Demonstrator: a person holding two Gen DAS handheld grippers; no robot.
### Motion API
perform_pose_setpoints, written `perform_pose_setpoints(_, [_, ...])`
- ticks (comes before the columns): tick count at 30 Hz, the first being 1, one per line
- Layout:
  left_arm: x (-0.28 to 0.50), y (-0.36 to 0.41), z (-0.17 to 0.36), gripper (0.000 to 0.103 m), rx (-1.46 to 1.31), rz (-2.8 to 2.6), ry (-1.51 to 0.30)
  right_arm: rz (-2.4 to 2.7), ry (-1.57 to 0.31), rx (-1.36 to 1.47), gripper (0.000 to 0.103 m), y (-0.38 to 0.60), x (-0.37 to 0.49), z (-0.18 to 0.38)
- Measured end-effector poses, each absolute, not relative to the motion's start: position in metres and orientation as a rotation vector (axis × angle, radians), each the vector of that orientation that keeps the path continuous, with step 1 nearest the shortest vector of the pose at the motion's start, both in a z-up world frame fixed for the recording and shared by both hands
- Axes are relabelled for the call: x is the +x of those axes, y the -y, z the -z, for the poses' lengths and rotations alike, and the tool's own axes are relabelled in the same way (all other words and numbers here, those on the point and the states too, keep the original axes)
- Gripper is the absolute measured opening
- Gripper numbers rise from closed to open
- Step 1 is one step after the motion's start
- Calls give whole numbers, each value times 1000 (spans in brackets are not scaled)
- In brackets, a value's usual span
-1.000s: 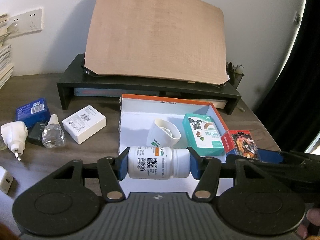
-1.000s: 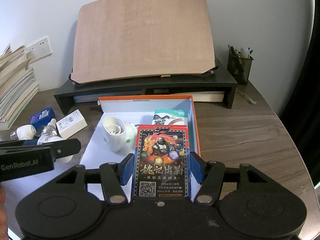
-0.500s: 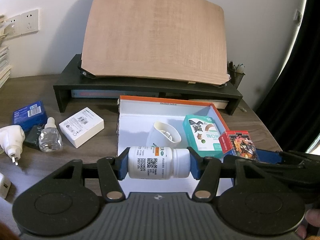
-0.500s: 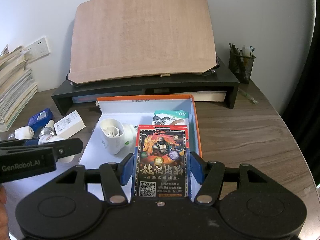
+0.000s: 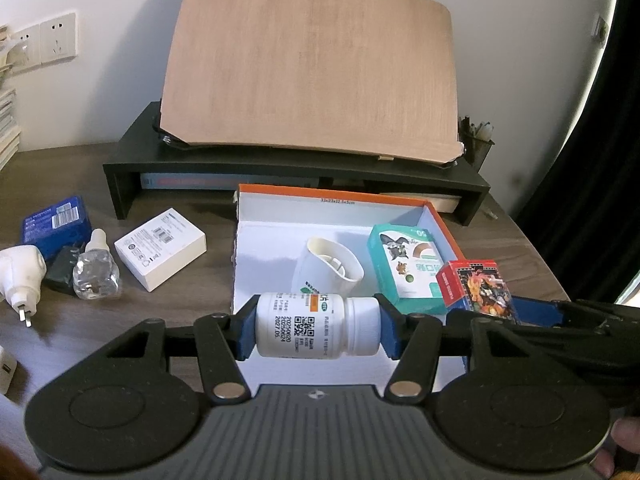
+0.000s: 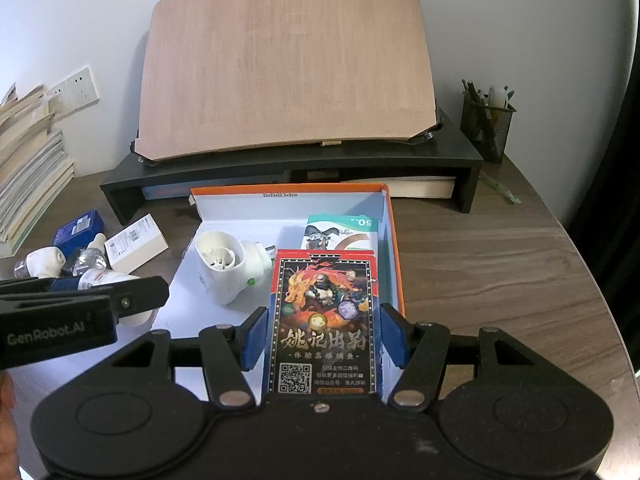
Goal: Organize rigid objects
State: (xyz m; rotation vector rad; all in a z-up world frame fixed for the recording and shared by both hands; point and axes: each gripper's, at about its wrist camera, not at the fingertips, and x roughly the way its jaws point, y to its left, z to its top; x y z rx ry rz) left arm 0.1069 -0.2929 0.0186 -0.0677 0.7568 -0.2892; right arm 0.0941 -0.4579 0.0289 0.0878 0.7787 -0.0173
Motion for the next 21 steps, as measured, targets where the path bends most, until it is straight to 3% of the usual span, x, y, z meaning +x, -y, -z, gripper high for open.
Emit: perform_pose_setpoints(21, [115, 293, -9, 58, -70, 296, -776, 15, -819, 79, 71, 454, 103, -16])
